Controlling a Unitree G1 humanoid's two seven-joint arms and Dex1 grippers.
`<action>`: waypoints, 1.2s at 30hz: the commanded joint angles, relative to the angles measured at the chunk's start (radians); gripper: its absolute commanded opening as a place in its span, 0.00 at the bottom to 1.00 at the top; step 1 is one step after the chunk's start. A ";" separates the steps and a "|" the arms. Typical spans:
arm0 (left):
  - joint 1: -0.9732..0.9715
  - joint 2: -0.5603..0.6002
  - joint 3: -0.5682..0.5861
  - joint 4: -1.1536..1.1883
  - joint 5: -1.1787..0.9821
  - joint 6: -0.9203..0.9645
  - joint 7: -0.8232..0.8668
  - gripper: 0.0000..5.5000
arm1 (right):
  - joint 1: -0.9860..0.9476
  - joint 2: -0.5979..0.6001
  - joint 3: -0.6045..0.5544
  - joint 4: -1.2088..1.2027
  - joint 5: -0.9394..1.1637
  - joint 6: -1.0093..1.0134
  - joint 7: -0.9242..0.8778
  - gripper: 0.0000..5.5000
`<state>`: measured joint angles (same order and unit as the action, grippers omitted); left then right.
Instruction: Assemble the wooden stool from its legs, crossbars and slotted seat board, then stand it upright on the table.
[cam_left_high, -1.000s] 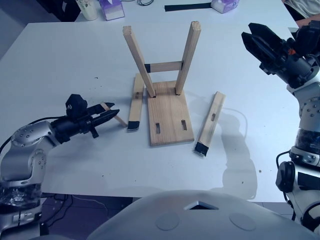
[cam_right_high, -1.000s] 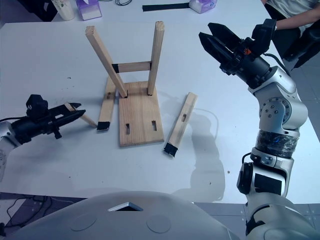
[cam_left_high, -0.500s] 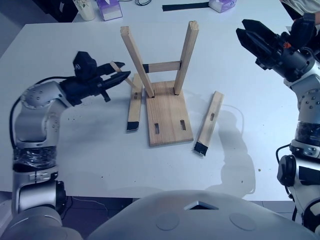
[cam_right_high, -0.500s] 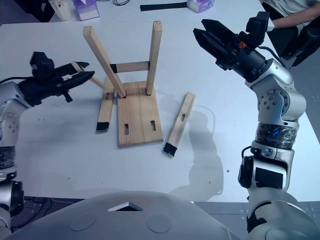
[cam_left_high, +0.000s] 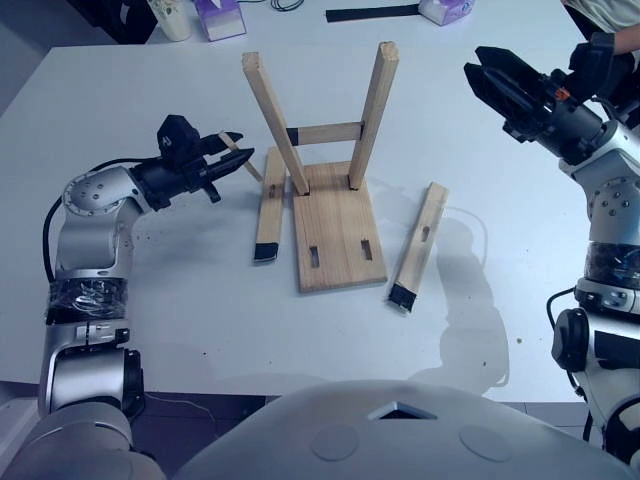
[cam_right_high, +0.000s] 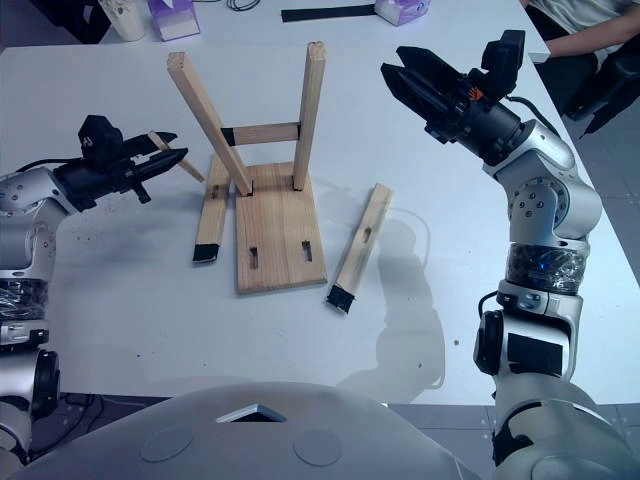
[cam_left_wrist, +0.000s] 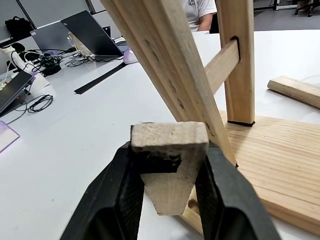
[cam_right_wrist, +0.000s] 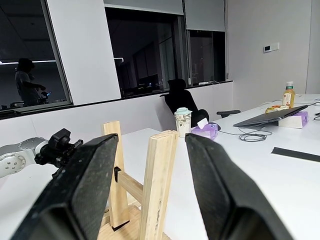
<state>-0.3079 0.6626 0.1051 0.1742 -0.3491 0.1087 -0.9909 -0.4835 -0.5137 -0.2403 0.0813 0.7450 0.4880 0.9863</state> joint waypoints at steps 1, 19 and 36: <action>-0.018 -0.012 -0.023 0.008 0.011 -0.013 -0.017 0.24 | -0.021 0.013 0.008 -0.001 -0.004 -0.010 0.001 0.45; 0.031 -0.027 -0.101 0.033 0.051 -0.041 -0.075 0.24 | -0.028 0.036 0.017 0.015 -0.012 -0.014 -0.005 0.45; 0.139 0.158 -0.099 -0.148 -0.041 0.035 -0.224 0.24 | 0.067 0.053 0.009 -0.073 0.008 0.007 -0.045 0.45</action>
<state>-0.1630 0.8172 0.0188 -0.0064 -0.3942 0.0881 -1.1974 -0.4308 -0.4691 -0.2346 0.0328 0.7436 0.4796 0.9521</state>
